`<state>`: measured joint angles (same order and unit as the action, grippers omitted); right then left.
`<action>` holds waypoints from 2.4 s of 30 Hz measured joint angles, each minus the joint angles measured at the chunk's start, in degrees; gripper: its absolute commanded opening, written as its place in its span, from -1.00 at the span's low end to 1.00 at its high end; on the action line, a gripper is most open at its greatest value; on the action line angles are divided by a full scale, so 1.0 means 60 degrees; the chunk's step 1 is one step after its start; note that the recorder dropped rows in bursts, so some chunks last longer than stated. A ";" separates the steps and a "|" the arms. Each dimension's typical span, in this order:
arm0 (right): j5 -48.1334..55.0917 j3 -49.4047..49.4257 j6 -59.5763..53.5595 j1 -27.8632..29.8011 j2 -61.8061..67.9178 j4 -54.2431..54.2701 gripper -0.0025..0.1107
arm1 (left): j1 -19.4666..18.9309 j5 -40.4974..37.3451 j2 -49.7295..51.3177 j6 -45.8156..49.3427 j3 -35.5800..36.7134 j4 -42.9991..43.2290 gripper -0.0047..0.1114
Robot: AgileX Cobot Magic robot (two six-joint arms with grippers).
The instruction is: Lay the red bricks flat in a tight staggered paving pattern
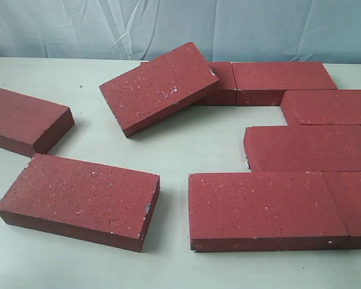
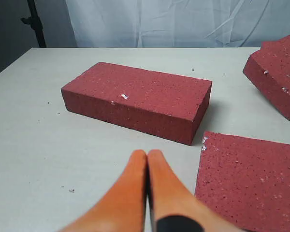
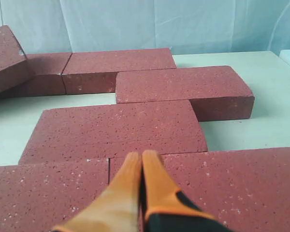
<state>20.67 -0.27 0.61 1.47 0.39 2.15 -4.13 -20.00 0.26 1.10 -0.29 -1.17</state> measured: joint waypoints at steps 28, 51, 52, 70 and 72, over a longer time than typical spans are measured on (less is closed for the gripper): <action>-0.0883 0.0000 0.0000 0.0000 0.0000 0.0000 -0.97 | 0.0000 0.0000 0.0000 0.0000 0.0000 0.0000 -0.92; -0.5377 0.0035 0.0000 0.0000 -0.0005 0.0000 -0.97 | 0.0000 0.0000 0.0000 0.0000 0.0000 0.0000 -0.92; -0.5377 0.0035 0.0000 0.0000 -0.0005 0.0000 -0.97 | 0.0000 0.0000 0.0000 0.0000 0.0000 0.0000 -0.92; -0.5815 -0.0010 -0.0021 0.0000 -0.0005 0.0000 -0.97 | 0.0000 0.0000 0.0000 0.0000 0.0000 0.0000 -0.92; -0.5815 -0.0232 -0.0102 0.0000 -0.0005 0.0000 -0.97 | 0.0000 0.0000 0.0000 0.0000 0.0000 0.0000 -0.92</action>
<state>-14.22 -1.66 0.00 1.47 0.35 2.15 -4.13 -20.00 0.26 1.10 -0.29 -1.17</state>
